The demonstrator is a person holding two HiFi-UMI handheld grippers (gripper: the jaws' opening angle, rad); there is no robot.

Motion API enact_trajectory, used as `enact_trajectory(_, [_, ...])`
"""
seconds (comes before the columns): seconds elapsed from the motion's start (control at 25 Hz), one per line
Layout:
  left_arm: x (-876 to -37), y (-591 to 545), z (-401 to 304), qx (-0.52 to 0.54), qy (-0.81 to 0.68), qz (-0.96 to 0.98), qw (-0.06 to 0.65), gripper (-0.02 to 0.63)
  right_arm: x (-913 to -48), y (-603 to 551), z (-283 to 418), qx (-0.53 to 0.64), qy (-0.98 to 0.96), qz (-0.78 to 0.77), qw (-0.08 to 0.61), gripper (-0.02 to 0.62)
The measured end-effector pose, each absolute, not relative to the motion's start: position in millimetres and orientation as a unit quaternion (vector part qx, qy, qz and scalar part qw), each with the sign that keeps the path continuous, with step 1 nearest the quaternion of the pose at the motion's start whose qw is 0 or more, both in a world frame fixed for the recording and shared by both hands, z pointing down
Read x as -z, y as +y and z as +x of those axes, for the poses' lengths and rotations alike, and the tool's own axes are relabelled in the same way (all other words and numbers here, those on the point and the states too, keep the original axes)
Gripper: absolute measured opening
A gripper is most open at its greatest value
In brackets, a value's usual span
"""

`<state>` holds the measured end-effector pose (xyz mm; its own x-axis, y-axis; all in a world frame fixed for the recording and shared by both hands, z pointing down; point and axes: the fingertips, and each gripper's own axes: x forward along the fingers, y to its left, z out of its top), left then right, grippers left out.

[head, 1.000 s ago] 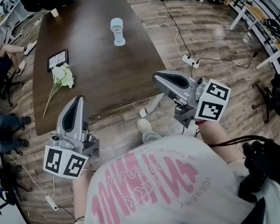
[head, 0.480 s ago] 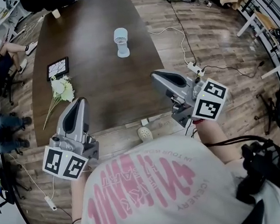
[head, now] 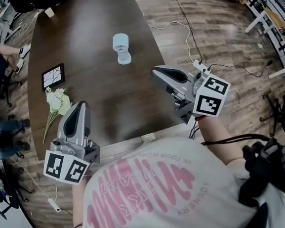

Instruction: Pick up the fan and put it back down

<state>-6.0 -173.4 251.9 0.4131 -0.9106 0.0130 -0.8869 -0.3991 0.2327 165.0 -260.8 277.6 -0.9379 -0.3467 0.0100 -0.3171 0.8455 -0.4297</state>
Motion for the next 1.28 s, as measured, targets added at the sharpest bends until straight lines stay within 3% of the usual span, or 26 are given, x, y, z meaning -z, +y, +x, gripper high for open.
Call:
enact_trajectory(0.2, [-276,-205,-9,0.011,-0.541,0.836,0.096,0.017,-296,-314,157,0.234,0.955,-0.181,0.023,0.006])
enact_trajectory(0.48, [-327,-233,-16,-0.010,-0.546,0.826,0.141,0.017,-341,-349,132,0.164,0.970,-0.170,-0.055,0.009])
enact_trajectory(0.72, [-356,-243,-13,-0.011,-0.545,0.817,0.188,0.017,-390,-386,119,0.159,0.967,-0.174,-0.097,0.045])
enact_trajectory(0.96, [-369,-236,-23,-0.031,-0.563,0.801,0.200,0.017,-421,-421,102,0.154,0.966,-0.169,-0.120,0.117])
enact_trajectory(1.28, [-381,-228,-42,-0.043,-0.594,0.773,0.220,0.017,-443,-432,75,0.114,0.971,-0.132,-0.161,0.167])
